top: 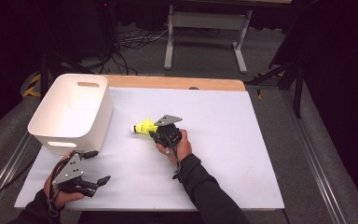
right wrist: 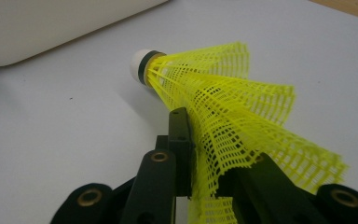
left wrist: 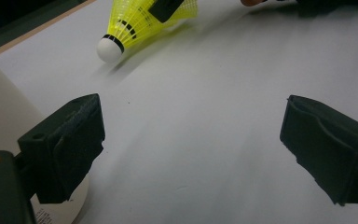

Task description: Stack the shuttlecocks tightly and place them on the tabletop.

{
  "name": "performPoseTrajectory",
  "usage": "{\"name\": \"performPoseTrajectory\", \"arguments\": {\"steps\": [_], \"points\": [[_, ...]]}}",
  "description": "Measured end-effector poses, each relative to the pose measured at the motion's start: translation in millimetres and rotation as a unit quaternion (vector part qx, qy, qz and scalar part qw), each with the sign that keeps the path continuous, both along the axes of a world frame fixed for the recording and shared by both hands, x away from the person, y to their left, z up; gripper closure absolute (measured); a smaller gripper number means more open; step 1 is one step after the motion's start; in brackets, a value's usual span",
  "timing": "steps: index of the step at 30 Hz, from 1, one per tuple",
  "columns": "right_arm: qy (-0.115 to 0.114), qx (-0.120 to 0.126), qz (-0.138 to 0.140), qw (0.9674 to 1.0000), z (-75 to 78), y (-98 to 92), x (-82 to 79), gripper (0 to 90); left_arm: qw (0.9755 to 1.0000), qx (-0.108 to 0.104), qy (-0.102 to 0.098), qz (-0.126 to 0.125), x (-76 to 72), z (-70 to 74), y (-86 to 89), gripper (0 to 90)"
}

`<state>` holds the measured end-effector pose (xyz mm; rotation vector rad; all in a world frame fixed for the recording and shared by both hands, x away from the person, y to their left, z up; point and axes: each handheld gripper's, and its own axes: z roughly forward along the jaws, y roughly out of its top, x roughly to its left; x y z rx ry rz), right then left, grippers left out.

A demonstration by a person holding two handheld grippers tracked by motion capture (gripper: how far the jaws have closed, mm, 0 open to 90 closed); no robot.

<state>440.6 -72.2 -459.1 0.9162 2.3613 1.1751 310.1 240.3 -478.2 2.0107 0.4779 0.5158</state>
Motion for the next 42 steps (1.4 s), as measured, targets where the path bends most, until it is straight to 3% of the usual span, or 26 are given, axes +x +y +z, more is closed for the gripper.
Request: {"name": "performPoseTrajectory", "arguments": {"steps": [14,32,42], "points": [[-0.025,0.007,0.02,0.9995,9.9,-24.9,-16.8,82.5,1.0,0.003,0.0,0.004,0.1,-0.1,-1.7,7.3],[-0.061,0.028,0.066,0.9956,45.2,-61.0,-47.6,82.4,0.9999,0.009,0.0,0.007,1.2,-0.4,-6.1,7.3],[-0.074,0.011,0.081,0.9938,51.6,-67.2,-62.0,82.4,0.9998,0.013,0.001,0.013,0.5,0.8,-9.2,8.3]]}}
